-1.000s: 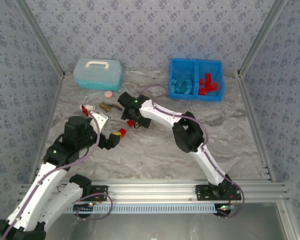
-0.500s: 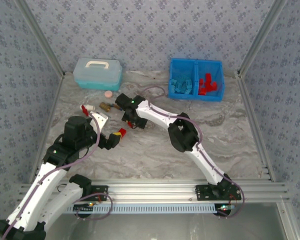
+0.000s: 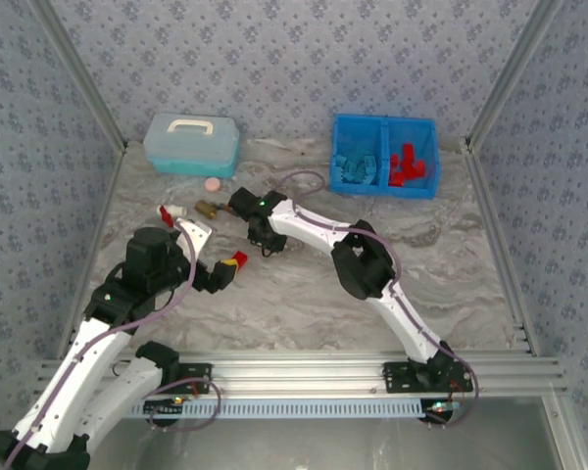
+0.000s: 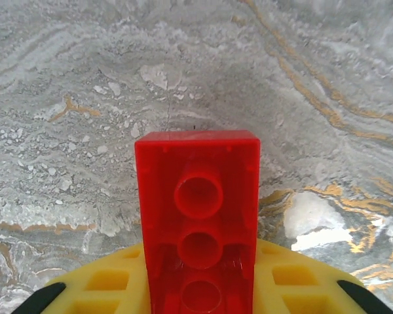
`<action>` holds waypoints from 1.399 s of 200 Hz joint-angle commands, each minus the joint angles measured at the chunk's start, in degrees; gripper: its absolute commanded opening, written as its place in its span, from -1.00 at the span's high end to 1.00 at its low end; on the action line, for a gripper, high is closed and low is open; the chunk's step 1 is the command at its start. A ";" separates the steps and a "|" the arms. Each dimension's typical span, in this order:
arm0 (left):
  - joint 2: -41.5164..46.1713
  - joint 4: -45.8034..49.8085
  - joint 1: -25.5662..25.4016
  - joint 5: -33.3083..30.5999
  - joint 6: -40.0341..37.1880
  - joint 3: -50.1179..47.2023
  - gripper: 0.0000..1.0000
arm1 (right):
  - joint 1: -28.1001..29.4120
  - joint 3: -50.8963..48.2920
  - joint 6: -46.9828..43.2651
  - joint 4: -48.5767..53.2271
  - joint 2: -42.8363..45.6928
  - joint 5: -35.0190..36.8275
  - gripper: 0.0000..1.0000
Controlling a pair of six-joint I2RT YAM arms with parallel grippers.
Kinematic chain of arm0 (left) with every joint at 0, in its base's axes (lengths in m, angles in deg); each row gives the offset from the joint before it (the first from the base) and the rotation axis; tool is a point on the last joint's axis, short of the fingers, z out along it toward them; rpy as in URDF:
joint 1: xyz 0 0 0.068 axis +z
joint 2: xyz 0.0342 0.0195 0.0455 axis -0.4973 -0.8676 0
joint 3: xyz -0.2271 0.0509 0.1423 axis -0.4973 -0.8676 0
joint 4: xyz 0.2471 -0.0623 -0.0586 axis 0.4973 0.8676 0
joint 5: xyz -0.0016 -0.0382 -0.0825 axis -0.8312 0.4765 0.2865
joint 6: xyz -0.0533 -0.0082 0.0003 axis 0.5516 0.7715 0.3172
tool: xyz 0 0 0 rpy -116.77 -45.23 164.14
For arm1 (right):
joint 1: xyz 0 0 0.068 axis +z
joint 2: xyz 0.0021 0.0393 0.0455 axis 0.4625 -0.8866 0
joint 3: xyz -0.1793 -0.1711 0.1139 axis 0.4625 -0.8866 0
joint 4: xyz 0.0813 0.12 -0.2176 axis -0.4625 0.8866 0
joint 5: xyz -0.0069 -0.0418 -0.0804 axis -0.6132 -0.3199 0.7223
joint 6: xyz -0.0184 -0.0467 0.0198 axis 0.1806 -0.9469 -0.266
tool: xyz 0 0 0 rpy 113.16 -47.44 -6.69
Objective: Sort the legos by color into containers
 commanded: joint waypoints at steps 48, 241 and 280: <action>0.34 0.25 0.17 0.58 -0.40 0.73 -0.98 | -3.69 -4.18 -11.10 -1.36 13.84 7.15 0.36; 2.18 -2.69 0.17 7.40 -1.96 -0.92 -0.99 | -48.96 -9.53 -38.72 -14.47 18.43 -1.93 0.30; 1.49 -2.51 0.17 7.12 -2.06 -0.76 -0.99 | -50.47 1.50 -39.84 -10.06 8.83 -2.56 0.28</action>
